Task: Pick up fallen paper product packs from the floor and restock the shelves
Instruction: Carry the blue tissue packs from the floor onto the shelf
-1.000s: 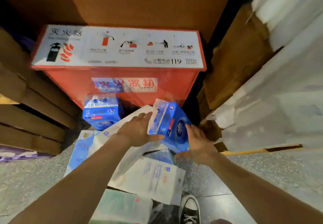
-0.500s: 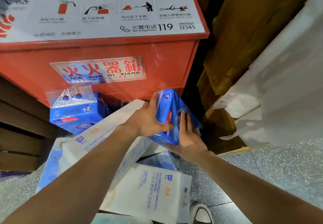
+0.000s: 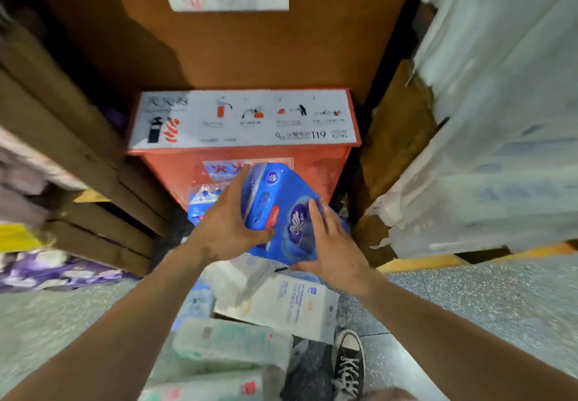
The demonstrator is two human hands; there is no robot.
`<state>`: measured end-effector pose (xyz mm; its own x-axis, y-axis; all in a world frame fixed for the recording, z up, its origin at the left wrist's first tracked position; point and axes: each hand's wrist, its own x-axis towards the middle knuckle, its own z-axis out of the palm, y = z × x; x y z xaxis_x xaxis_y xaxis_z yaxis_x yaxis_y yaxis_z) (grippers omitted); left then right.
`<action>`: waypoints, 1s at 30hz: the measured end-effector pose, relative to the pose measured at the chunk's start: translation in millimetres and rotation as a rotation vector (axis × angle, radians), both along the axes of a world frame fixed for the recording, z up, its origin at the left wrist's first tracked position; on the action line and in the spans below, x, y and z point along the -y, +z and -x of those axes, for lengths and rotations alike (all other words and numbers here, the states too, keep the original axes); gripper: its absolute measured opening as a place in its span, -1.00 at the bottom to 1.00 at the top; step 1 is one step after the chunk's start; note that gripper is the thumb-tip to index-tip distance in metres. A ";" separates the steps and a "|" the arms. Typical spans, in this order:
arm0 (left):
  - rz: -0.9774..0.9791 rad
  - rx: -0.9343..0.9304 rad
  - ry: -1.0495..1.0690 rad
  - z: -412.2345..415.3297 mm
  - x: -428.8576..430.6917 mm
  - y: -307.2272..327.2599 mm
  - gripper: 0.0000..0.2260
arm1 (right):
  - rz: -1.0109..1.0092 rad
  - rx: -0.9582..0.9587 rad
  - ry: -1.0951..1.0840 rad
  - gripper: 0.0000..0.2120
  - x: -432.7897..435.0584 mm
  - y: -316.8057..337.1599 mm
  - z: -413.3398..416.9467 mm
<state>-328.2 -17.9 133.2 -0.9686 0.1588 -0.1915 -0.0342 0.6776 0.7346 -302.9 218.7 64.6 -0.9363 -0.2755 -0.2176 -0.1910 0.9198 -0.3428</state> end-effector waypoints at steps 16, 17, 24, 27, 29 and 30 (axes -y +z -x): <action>-0.247 -0.220 0.624 -348.2 169.1 424.6 0.01 | -0.054 -0.003 0.639 0.17 161.1 453.3 -159.6; -0.247 -0.233 0.683 -373.9 175.2 435.7 0.04 | -0.043 0.001 0.685 0.17 172.0 465.4 -170.3; -0.339 -0.415 1.058 -550.1 214.7 474.7 -0.09 | 0.040 -0.104 1.029 0.25 272.8 520.3 -248.3; -0.459 -0.474 1.247 -630.5 241.2 476.3 -0.03 | 0.050 -0.142 1.150 0.24 328.1 537.3 -287.0; -0.531 -0.523 1.340 -682.8 260.9 474.6 -0.02 | 0.028 -0.148 1.207 0.25 371.6 542.3 -311.7; -0.558 -0.545 1.380 -709.0 271.9 474.2 -0.04 | 0.026 -0.149 1.235 0.24 395.9 545.0 -325.6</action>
<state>380.7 -289.8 607.5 -0.3516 -0.9361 -0.0084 -0.0297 0.0021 0.9996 22.6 -177.2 609.6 -0.0627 -0.9916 -0.1132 -0.9616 0.0904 -0.2591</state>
